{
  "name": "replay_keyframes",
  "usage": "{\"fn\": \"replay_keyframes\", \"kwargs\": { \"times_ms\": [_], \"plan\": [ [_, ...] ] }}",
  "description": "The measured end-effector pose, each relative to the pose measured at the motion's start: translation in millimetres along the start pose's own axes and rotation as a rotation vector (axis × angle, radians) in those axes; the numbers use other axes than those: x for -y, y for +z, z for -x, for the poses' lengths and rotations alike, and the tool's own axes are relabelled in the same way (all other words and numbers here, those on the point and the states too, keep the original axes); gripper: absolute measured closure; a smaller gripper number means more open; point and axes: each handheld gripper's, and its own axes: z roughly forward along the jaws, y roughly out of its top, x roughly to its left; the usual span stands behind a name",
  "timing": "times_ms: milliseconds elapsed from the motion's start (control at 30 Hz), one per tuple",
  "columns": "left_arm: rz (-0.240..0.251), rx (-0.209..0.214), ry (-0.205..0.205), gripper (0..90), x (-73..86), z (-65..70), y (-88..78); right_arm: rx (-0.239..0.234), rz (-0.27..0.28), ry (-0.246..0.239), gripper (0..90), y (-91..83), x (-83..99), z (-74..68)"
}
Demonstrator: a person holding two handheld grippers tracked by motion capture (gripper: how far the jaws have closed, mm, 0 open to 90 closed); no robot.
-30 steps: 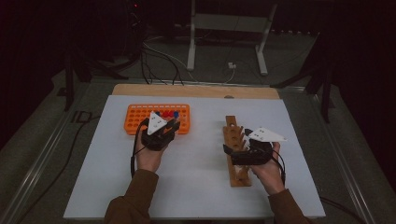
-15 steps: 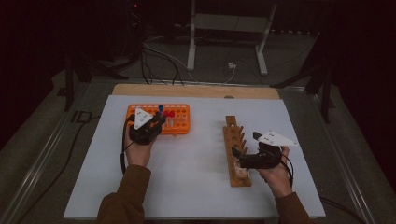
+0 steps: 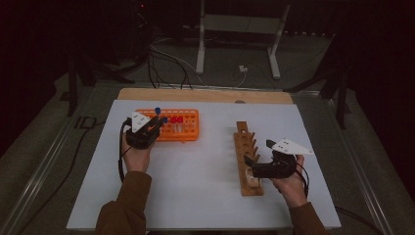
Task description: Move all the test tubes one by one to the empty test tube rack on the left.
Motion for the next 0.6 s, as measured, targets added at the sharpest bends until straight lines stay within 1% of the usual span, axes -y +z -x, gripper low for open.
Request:
{"fn": "replay_keyframes", "kwargs": {
  "times_ms": [200, 333, 500, 600],
  "plan": [
    [-0.011, -0.027, -0.001, 76.5, 2.2, -4.6, 4.4, -0.005, -0.003, 0.002, 0.0, 2.1, 1.0, -2.0],
    [-0.021, -0.039, -0.009, 76.4, 4.5, -7.2, 8.3, -0.007, -0.007, 0.003, 0.0, 3.2, 2.4, -2.7],
    [-0.032, -0.044, -0.027, 76.4, 8.7, -9.6, 15.0, -0.008, -0.006, 0.004, 0.0, 3.2, 2.8, -2.8],
    [-0.036, -0.038, -0.034, 76.4, 11.0, -9.2, 18.5, -0.009, -0.006, 0.004, 0.0, 3.3, 3.4, -2.3]
  ]
}}
